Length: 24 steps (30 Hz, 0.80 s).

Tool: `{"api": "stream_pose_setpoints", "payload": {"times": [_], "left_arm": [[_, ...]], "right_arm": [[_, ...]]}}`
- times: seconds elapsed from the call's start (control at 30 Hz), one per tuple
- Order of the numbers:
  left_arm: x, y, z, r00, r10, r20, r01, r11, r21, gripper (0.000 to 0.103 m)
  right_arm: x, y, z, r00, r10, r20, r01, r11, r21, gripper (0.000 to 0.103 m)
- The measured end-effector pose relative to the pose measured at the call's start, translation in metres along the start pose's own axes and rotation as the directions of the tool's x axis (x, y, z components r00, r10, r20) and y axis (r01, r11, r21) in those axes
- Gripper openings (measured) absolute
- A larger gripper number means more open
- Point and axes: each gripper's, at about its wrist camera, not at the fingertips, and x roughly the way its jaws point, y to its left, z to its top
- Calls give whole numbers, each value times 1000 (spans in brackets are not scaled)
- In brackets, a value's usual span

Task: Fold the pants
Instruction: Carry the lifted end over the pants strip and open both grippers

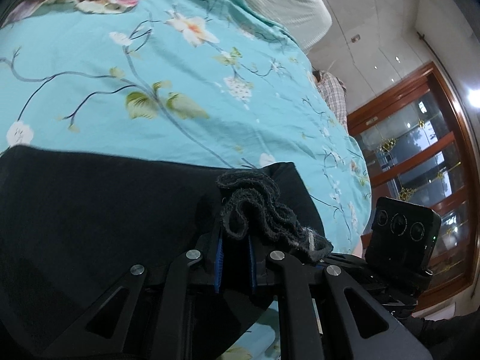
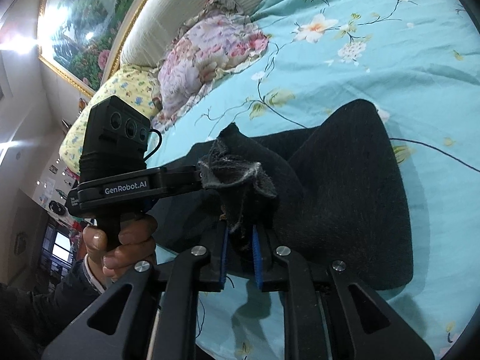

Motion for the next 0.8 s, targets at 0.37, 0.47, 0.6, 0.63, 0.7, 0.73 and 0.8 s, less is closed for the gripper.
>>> {"api": "stream_pose_setpoints", "payload": {"times": [0.37, 0.47, 0.6, 0.63, 0.7, 0.73, 0.8], "left_arm": [[-28, 22, -18, 997, 30, 68, -23, 995, -100, 20], [-41, 28, -24, 994, 43, 102, -28, 990, -135, 27], [-58, 37, -33, 987, 65, 144, -38, 983, -181, 31], [-62, 38, -35, 986, 74, 152, -44, 981, -189, 31], [-70, 40, -40, 982, 89, 167, -54, 978, -202, 31], [-75, 42, -43, 980, 95, 175, -57, 976, -211, 31], [-84, 44, -50, 976, 100, 195, -54, 972, -229, 31]], "right_arm": [[12, 16, -3, 999, -6, -37, 4, 998, -56, 44], [13, 20, -4, 999, 9, -46, -12, 998, -56, 46], [13, 28, -6, 998, 41, -55, -45, 997, -67, 46], [14, 30, -6, 997, 45, -56, -49, 996, -71, 47], [14, 36, -7, 997, 58, -59, -62, 995, -81, 48], [14, 38, -7, 996, 64, -59, -69, 994, -86, 48], [14, 42, -6, 995, 75, -60, -80, 992, -95, 48]]}}
